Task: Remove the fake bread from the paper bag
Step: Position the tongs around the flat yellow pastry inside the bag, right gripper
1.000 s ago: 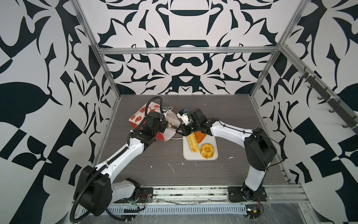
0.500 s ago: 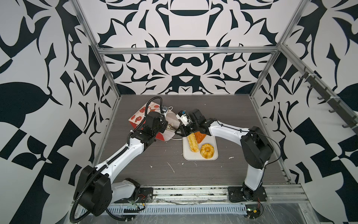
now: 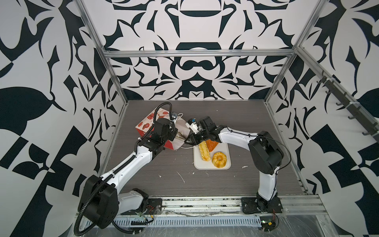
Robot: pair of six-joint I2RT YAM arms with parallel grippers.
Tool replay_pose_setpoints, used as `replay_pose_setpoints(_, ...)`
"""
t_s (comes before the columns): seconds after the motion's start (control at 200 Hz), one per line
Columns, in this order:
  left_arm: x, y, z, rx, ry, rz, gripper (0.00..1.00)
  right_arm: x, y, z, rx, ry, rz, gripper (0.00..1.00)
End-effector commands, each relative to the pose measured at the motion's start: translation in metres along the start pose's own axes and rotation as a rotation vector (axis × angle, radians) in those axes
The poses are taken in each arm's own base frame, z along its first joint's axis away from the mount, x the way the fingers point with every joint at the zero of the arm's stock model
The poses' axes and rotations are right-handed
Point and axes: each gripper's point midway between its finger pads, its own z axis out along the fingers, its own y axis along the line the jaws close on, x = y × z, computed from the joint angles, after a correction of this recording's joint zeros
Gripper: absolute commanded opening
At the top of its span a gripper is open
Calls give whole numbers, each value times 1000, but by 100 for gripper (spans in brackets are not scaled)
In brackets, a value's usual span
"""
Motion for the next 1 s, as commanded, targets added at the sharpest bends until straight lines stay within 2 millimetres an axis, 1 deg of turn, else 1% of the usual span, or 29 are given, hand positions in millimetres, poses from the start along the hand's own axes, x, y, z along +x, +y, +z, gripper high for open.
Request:
replay_pose_setpoints(0.0,-9,5,-2,-11,-21,-23,0,-26,24,-16,-83,-67,-64,40)
replay_pose_setpoints(0.095,-9,5,-2,-12,-21,-23,0,-27,25,-23,-84,-85,-68,41)
replay_pose_setpoints(0.16,-9,5,-2,-12,-23,-24,0,-29,29,-29,-105,-96,-84,40)
replay_pose_setpoints(0.225,-10,5,-3,-13,-25,-23,0,-29,27,-32,-101,-91,-93,40)
replay_pose_setpoints(0.335,-11,6,-4,-13,-30,-22,0,-24,18,-30,-88,-61,-82,40)
replay_pose_setpoints(0.475,-12,6,-5,-14,-33,-21,0,-19,13,-24,-99,-33,-62,40)
replay_pose_setpoints(0.735,-12,6,-4,-14,-31,-22,0,-4,15,-17,-149,21,-52,40)
replay_pose_setpoints(0.86,-13,7,-4,-14,-34,-22,0,-1,17,-19,-160,23,-78,40)
replay_pose_setpoints(0.995,-12,7,-5,-15,-33,-21,0,-7,14,-30,-91,-33,-147,41)
